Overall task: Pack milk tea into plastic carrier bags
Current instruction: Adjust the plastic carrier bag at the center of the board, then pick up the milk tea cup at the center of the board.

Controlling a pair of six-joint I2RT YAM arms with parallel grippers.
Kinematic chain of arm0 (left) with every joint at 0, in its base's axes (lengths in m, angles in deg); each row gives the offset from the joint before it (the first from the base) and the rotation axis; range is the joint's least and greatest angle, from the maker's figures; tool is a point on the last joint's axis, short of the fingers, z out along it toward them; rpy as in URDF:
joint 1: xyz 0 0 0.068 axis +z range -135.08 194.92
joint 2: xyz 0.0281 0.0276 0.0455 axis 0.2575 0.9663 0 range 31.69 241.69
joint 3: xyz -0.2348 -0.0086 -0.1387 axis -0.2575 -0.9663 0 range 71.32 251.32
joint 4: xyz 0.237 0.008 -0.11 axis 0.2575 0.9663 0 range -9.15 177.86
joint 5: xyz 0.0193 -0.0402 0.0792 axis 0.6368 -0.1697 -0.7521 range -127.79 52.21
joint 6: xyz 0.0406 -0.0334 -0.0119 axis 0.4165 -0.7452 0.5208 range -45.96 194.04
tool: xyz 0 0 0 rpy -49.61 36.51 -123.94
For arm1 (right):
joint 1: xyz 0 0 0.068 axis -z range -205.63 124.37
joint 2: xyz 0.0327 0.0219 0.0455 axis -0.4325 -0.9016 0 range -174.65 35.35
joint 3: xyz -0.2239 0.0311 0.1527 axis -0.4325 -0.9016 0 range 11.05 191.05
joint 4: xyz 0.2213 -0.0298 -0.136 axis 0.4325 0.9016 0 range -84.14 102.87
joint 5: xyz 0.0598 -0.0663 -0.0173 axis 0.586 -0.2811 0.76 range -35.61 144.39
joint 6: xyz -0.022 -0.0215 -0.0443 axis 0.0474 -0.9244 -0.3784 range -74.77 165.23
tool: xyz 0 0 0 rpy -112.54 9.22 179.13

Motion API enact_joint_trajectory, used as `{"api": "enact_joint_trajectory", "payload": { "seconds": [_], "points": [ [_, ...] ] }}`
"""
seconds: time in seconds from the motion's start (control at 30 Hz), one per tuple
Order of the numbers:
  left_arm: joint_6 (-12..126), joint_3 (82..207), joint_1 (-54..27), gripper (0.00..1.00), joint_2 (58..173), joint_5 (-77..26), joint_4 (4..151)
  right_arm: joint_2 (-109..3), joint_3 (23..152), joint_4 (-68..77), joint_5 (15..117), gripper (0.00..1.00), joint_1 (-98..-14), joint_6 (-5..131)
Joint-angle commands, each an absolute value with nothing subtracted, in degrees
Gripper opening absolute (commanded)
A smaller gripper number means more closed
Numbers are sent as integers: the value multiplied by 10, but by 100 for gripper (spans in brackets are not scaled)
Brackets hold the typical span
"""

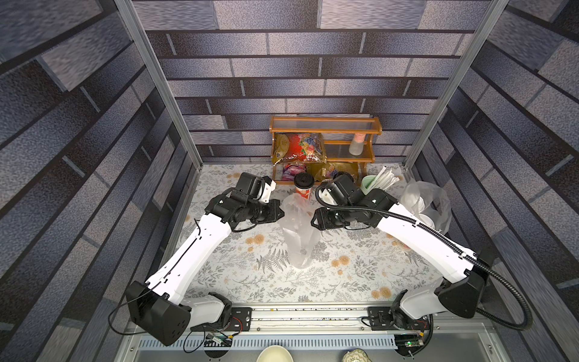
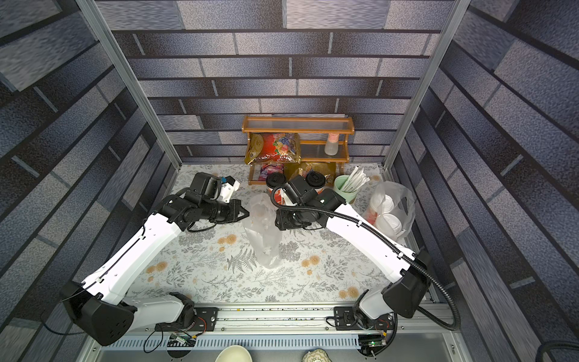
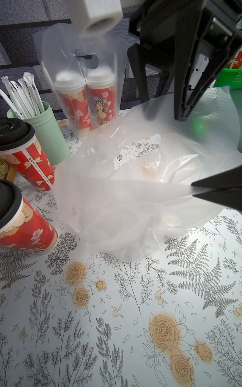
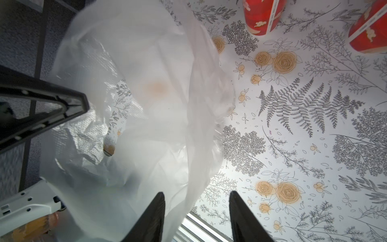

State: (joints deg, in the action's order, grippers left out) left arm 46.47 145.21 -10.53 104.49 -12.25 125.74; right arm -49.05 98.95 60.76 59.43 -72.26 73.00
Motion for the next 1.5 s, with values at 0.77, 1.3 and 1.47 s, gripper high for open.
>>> {"api": "enact_joint_trajectory", "payload": {
  "seconds": [0.77,1.3,1.47],
  "points": [
    [442,1402,-81,0,1032,-86,1205,-675,1158,506,442,94,-487,609],
    [442,1401,-78,0,1028,-90,1214,-759,1192,474,459,86,-464,589],
    [442,1399,-78,0,1027,-89,1216,-755,1166,449,448,84,-464,577]
  ]
}}
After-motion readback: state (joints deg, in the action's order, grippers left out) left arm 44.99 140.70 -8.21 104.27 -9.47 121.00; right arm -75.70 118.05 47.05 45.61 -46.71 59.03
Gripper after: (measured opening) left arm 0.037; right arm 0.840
